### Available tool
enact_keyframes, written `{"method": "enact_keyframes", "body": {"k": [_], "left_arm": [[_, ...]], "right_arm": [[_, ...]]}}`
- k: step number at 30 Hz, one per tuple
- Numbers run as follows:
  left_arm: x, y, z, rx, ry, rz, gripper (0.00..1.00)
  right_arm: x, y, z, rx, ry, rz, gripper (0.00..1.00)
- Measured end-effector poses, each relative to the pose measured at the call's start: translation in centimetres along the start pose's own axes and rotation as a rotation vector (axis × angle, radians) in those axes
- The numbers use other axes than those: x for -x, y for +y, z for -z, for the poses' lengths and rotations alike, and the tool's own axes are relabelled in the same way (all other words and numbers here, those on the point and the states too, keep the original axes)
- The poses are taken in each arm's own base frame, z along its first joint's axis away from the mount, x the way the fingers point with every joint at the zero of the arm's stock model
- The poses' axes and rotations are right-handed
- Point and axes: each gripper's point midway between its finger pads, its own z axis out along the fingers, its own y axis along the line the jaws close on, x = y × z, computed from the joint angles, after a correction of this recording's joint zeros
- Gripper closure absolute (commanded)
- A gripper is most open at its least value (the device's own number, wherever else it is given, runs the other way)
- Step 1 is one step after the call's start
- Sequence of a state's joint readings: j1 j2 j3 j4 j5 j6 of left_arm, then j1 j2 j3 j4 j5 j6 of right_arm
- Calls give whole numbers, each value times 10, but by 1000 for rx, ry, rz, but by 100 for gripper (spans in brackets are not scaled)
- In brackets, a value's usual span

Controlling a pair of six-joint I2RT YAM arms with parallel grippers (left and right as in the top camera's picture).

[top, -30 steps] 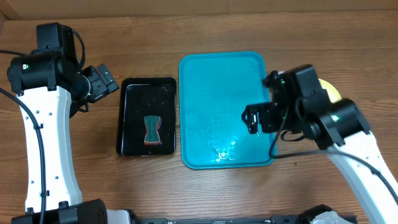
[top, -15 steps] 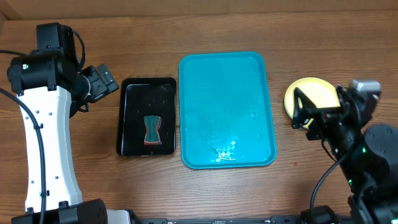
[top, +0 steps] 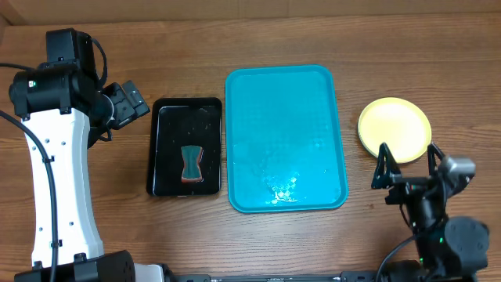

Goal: Clean dirty plates on tray and stack at the side

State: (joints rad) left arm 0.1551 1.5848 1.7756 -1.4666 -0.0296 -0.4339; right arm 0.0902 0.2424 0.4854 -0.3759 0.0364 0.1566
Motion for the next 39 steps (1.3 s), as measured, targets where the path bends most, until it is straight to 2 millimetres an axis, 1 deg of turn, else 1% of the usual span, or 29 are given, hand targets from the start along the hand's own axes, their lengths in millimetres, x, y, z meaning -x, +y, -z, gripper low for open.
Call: {"method": "enact_keyframes", "body": {"k": [8,15,17,18,21,24,26,29,30,39], "left_arm": [[0,0,0,0,0,0,0],[0,0,0,0,0,0,0],[0,0,0,0,0,0,0],[0,0,0,0,0,0,0],[0,0,0,0,0,0,0],[0,0,0,0,0,0,0],[0,0,0,0,0,0,0],[0,0,0,0,0,0,0],[0,0,0,0,0,0,0],[0,0,0,0,0,0,0]], "right_arm": [[-30,-20,-3,-24,-127,-2,0],[-46,-27,-13,-11,-236,1,0],[-58,-30,-17,-15,-219,0,0],[-59,-30,-17,-16,-213,0,0],[-54,-30,-16,-15,-235,0,0],[-60,-31,-17,-21,-213,-1,0],[-69,-34,-19,-30,-172,-2,0],[-91,-39,-21,-51,-82,-4,0],[-95,-39,-22,-53,-67,-5,0],[-96,-39,-22,-54,-64,-5,0]]}}
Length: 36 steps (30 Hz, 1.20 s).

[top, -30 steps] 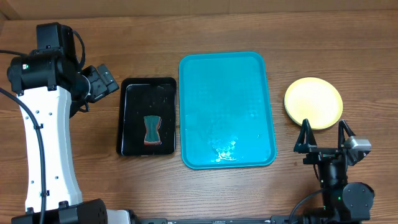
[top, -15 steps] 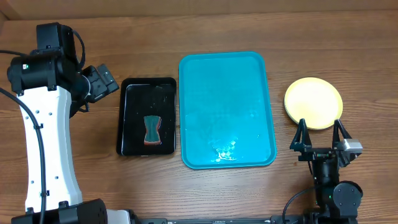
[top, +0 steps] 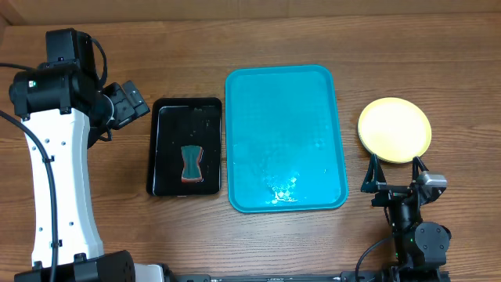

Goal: Clean dirty plates on tray and stack at the side

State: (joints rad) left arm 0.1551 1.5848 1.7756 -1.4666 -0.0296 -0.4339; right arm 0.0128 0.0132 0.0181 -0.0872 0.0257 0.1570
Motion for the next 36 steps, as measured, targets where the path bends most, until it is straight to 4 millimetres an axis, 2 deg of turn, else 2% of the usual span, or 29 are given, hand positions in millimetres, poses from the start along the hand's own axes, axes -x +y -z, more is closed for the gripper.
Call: {"method": "enact_keyframes", "body": {"k": [12,16,19,22,24,26,28,33,36], "left_arm": [[0,-1,0,-1,-1,-3,0],[-8,-15,8,-22,-18,-54,0],[-26,-41,29,-81,-64,-149,0],[-56,-68,64,-180,-127,-272,0],[-75,-73,85,-233,-154,-326,0],[-85,-67,103,-267,-193,-341,0],[-82,-62,120,-302,-267,-325,0],[-49,-58,174,-451,-588,-266,0],[-45,-50,186,-497,-730,-279,0]], "right_arm": [[0,0,0,0,0,0,0],[0,0,0,0,0,0,0],[0,0,0,0,0,1,0],[0,0,0,0,1,0,0],[0,0,0,0,0,0,0],[0,0,0,0,0,0,0],[0,0,0,0,0,0,0],[0,0,0,0,0,0,0],[0,0,0,0,2,0,0]]}}
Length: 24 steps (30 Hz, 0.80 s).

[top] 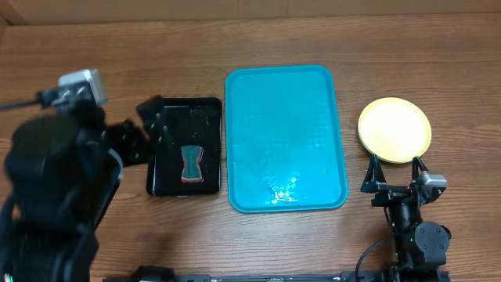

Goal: Clean dirty plates on tray and stack at the side

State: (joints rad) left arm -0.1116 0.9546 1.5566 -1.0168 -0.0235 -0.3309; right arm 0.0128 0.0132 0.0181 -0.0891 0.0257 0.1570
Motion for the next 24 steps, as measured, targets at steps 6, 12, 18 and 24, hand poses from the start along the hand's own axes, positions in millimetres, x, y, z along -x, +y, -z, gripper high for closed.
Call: {"method": "enact_keyframes", "body": {"k": [6,12,18,24], "left_arm": [[-26,18,2,-44,-171,-82,0],[-91,47,-16,-32,-242,-107,0],[-132,65,-18,-40,-385,-122,0],[-155,73,-33,-60,-450,-131,0]], "right_arm": [[0,0,0,1,1,0,0],[0,0,0,0,0,0,0],[0,0,0,0,0,0,0],[0,0,0,0,1,1,0]]}}
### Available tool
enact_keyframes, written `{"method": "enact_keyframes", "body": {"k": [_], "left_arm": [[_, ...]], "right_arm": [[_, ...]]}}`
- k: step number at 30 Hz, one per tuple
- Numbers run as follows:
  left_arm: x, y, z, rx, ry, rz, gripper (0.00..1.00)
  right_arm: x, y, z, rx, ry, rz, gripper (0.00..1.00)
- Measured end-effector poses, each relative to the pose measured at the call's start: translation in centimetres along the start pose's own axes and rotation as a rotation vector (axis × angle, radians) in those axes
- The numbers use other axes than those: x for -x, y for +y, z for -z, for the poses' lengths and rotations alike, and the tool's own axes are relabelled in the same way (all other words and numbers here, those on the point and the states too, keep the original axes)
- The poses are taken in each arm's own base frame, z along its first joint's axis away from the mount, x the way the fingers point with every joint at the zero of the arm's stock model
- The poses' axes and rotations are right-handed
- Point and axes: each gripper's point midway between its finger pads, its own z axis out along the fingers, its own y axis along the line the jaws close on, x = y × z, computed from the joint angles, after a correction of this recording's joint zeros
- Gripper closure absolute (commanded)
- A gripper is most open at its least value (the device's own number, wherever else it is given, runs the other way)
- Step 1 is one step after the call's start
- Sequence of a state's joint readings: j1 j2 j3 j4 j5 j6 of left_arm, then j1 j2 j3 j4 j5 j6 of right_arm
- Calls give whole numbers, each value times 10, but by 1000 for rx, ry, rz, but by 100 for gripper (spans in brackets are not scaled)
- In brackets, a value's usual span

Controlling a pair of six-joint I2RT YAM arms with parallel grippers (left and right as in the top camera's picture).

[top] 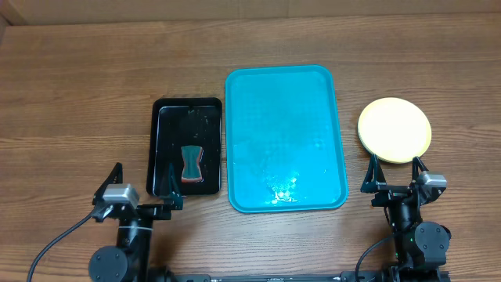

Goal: Clean dirty plates on tray and stack at the side

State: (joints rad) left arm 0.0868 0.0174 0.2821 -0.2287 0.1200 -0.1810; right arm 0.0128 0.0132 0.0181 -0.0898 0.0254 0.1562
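Note:
A yellow plate stack (394, 129) sits on the table to the right of the blue tray (286, 110). The tray's surface glints near its front, and no plate shows on it. My right gripper (395, 174) stands open just in front of the yellow stack, apart from it. My left gripper (141, 188) is open at the table's front left, its right finger beside the front left corner of the black tray (188, 117). A teal sponge (190, 163) lies in that black tray.
The black tray stands directly left of the blue tray with a narrow gap between them. Both arm bases sit at the table's front edge. Wooden tabletop surrounds the trays.
My left arm was raised and blurred over the left side of the table. Now it is down at the front edge with its gripper open. The right arm and the plates are unchanged.
My right gripper stood open right at the yellow stack's front edge while the left arm stood tall at the far left. Then the right gripper was drawn back toward the front edge. After that the left arm had shifted, and now it is folded low at the front left.

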Motion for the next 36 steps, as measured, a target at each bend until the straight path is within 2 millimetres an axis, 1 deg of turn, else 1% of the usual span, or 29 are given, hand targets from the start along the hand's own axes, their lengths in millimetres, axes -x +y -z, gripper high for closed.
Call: {"method": "enact_keyframes", "body": {"k": [2,5,8,9,10,12,15,18,36], "left_arm": [[-10,2,-5,0,0,2,0],[-20,5,-11,-5,-23,-1,0],[-36,9,-17,-7,-34,-2,0],[-44,10,-19,-6,-32,-1,0],[-60,14,-21,1,3,3,0],[-71,16,-22,5,29,6,0],[-74,16,-22,8,44,8,0],[-89,19,-21,19,103,15,0],[-89,19,-21,19,103,15,0]], "right_arm": [[0,0,0,0,0,0,0],[0,0,0,0,0,0,0],[0,0,0,1,-1,0,0],[0,0,0,0,0,0,0],[0,0,0,0,-1,0,0],[0,0,0,-1,-1,0,0],[0,0,0,-1,0,0,0],[0,0,0,0,-1,0,0],[0,0,0,0,0,0,0]]}}
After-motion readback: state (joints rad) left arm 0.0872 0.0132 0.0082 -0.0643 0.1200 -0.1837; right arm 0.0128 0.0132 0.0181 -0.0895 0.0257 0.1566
